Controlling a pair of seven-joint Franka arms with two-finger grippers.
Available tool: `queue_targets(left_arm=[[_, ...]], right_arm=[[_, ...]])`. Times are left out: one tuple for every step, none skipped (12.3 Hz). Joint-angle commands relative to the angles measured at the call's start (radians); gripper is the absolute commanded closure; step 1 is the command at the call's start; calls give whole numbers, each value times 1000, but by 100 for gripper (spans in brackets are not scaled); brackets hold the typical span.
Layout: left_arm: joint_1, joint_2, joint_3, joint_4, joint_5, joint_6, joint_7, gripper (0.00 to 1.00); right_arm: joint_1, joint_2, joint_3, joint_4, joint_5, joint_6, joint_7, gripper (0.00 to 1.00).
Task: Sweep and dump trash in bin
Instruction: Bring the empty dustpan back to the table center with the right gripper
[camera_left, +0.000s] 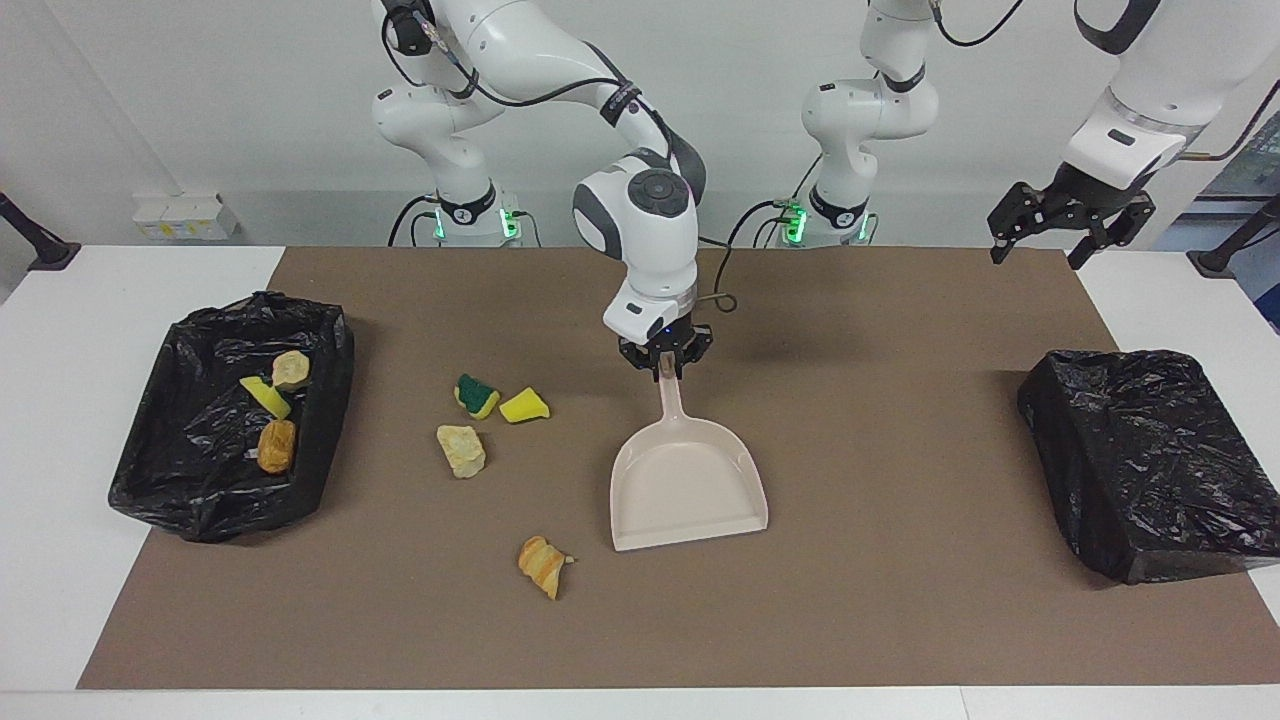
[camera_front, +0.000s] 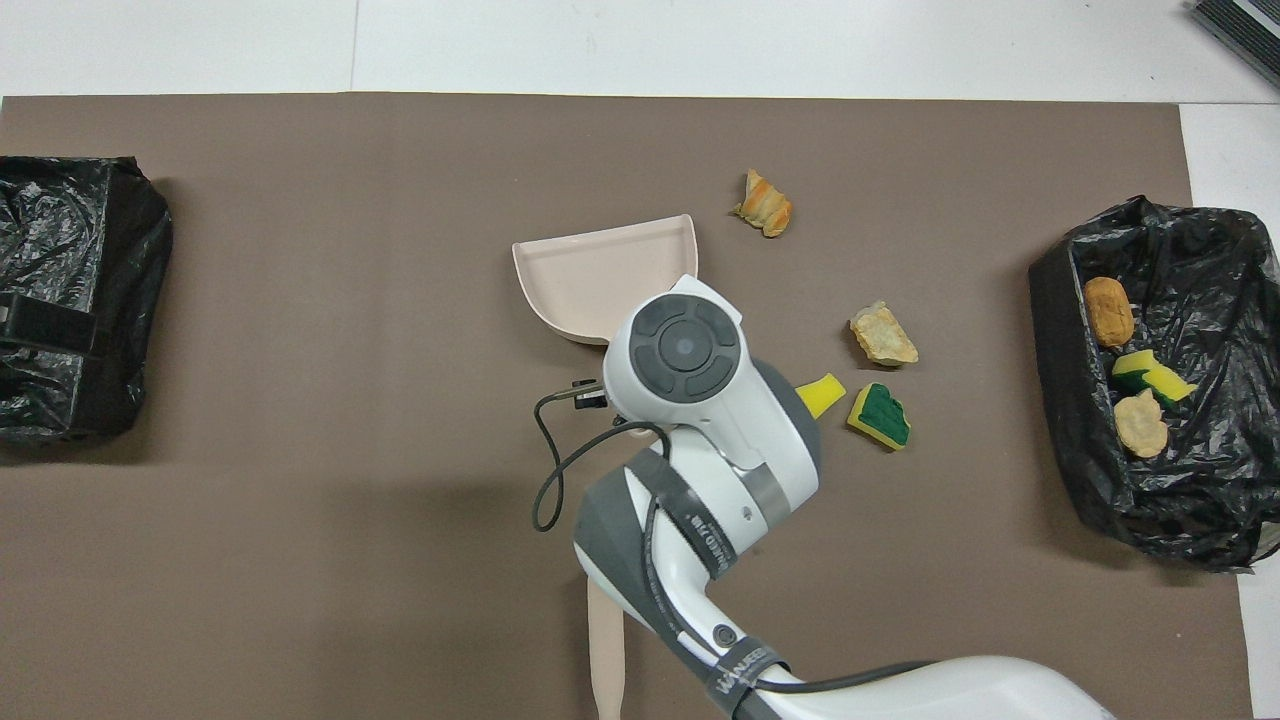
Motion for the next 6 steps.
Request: queue_targets(left_arm=[[1,-6,-6,16,10,-12,-7,0],[1,-7,-6,15,10,-20,-10,0],[-2,-12,-8,10,10,-21,-12,0],[-2,-18,-8,-4,8,-9,-10,0],[1,-23,-8,-8,5,-9,-12,0],[0,-24,-8,-11,5,-7,-10,0]], right_arm=[[17,-27,-5,-46,-32,11,156,100],[28,-29,-3,-48,-32,8,180,100],[27,-29,-3,-48,-32,6,176,100],[25,-27,-3,-46,-32,3,159,100],[25,-27,-3,-46,-32,1,111,100],[24,-27,-3,-45,-31,1,66,98]])
